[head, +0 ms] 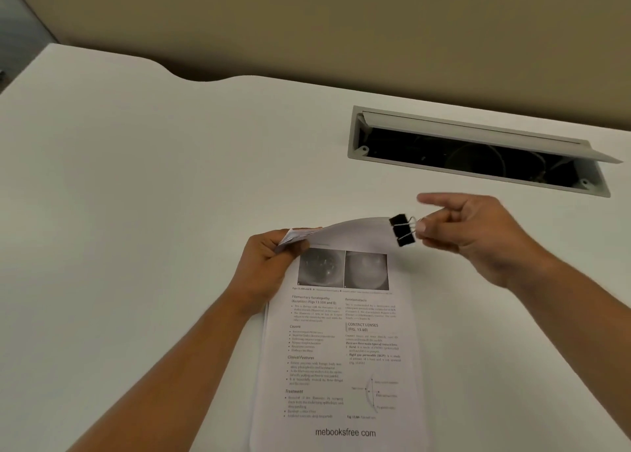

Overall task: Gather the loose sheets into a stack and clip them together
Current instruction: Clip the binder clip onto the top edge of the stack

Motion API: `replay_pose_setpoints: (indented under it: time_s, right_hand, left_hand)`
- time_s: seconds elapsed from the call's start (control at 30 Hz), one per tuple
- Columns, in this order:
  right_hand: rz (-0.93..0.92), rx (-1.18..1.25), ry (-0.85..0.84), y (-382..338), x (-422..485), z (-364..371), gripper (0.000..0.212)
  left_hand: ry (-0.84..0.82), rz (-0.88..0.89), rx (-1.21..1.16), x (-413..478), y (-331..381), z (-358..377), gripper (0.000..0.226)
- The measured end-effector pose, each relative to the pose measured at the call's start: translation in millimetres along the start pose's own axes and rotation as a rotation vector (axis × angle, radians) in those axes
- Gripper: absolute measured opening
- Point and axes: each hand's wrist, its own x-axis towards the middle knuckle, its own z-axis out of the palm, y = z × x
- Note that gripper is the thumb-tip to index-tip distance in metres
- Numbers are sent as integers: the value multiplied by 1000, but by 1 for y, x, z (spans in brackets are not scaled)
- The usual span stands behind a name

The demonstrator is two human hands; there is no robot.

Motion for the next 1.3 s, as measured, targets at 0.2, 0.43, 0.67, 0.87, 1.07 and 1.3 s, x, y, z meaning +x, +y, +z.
replay_pose_setpoints:
  time_s: [0.2, 0.43, 0.67, 0.87, 1.07, 1.3]
  right_hand:
    - [137, -212, -105, 25, -11, 31, 29]
    - [1, -714, 28, 39, -8, 35, 10]
    - [-60, -695, -2, 27, -14, 39, 15]
    - [-86, -590, -11, 17, -21, 44, 14]
    - [-57, -493, -96, 15, -24, 57, 34]
    - [-243, -630, -38, 4, -18, 69, 41]
  left_hand:
    - [8, -20, 4, -1, 0, 0, 25]
    - [13, -21, 17, -2, 1, 0, 25]
    - [7, -1, -8, -3, 2, 0, 27]
    - [22, -6, -11, -2, 0, 0, 27]
    - [18, -16, -10, -1, -1, 0, 22]
    - [12, -11, -15, -1, -2, 0, 21]
